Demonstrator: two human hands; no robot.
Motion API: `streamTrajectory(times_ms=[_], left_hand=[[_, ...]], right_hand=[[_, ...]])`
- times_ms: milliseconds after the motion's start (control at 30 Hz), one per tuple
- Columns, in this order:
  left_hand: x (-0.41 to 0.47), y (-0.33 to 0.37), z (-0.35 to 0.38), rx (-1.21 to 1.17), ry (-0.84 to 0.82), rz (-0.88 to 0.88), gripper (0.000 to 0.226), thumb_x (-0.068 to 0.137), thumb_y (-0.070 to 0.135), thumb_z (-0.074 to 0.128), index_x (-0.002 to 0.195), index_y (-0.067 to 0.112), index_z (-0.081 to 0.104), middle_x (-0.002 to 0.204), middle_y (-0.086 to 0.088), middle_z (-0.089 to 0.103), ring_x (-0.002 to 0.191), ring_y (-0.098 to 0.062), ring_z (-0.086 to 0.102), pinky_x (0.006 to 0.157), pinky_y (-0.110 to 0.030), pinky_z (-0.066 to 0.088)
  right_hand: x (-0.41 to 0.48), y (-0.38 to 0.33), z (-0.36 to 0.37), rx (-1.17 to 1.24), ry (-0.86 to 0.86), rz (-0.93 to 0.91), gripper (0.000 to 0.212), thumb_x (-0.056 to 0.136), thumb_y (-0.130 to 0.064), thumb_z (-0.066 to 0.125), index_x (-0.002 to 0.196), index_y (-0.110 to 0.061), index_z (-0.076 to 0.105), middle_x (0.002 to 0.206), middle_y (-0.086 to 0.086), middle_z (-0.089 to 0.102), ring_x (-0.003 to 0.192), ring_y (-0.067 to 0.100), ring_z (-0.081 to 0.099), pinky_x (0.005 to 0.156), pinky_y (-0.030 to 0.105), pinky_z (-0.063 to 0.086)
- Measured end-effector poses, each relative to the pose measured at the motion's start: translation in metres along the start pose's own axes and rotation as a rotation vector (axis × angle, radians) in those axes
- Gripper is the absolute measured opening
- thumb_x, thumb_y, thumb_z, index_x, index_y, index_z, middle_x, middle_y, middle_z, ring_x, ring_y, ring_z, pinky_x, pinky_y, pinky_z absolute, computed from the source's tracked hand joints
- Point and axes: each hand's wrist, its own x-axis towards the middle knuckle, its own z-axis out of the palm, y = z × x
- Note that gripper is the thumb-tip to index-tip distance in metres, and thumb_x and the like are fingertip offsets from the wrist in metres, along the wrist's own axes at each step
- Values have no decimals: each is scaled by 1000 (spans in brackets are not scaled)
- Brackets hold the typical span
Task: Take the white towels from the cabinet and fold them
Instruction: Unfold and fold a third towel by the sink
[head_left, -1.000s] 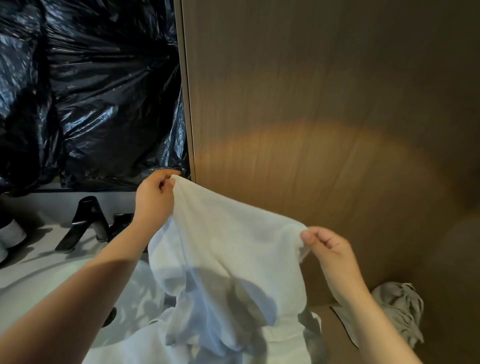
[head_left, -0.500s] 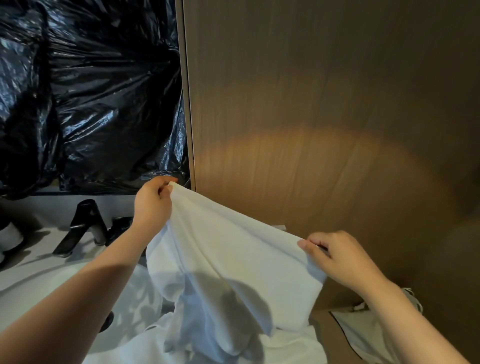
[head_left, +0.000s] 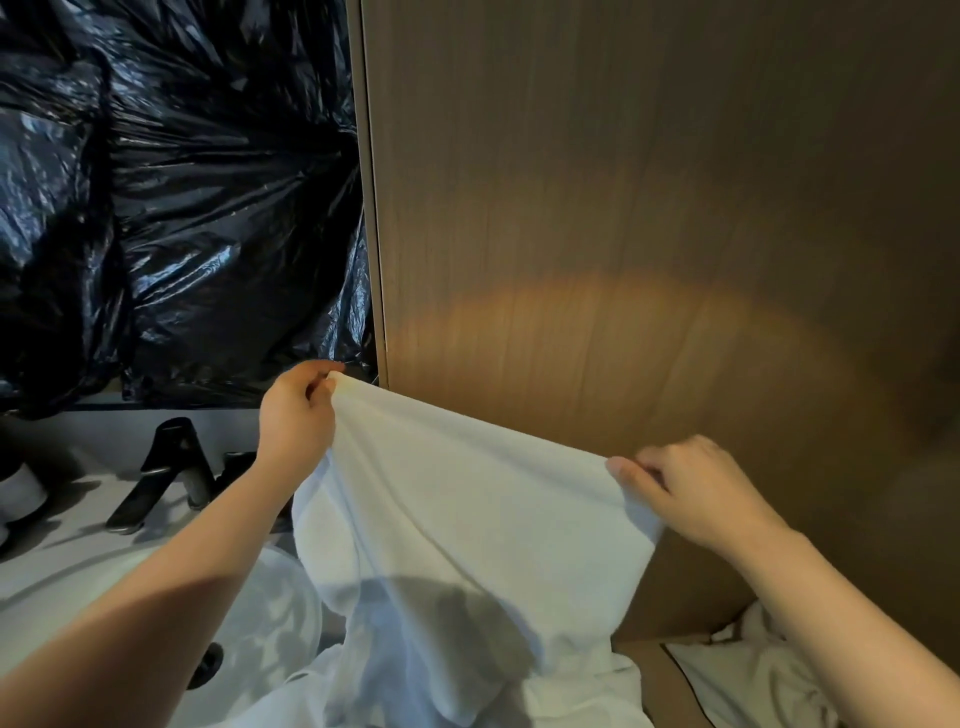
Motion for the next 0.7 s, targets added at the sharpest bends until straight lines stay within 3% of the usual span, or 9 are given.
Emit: streamTrajectory(times_ms=[100, 200, 433, 567, 700], left_hand=[[4, 7, -6, -7, 55, 55, 24, 100, 18, 46, 113, 22, 65, 101, 3, 62, 82, -11, 55, 70, -21, 41], [11, 22, -14, -45, 124, 85, 23, 98, 17, 47, 112, 25, 64, 97, 7, 62, 78, 1, 53, 65, -13, 35], [36, 81, -38, -126, 273, 182, 24, 98, 17, 45, 115, 19, 62, 106, 1, 62, 93, -14, 55, 69, -14, 36], [56, 121, -59, -146, 377, 274, 24, 97, 12, 46, 112, 15, 64, 106, -4, 65, 94, -19, 57, 76, -27, 38], [69, 150, -78, -219, 436, 387, 22, 96, 12, 47, 110, 17, 64, 105, -4, 65, 94, -16, 58, 72, -21, 38]], right_hand=[[12, 5, -17, -129, 56, -36, 48, 95, -57, 22, 83, -30, 60, 75, -11, 61, 72, 10, 55, 84, 34, 41], [26, 4, -40, -210, 229, -55, 39, 97, -47, 30, 92, -28, 63, 88, -8, 67, 85, 15, 61, 86, 36, 42], [65, -2, -114, -320, 409, -47, 31, 100, -39, 39, 102, -23, 65, 102, -3, 66, 99, 19, 59, 97, 37, 36], [83, -4, -160, -392, 597, -69, 24, 98, -30, 48, 99, -17, 67, 97, 3, 68, 95, 25, 62, 90, 42, 41], [97, -5, -195, -442, 792, -94, 20, 96, -23, 51, 89, -11, 66, 86, 9, 65, 84, 31, 59, 78, 41, 37]])
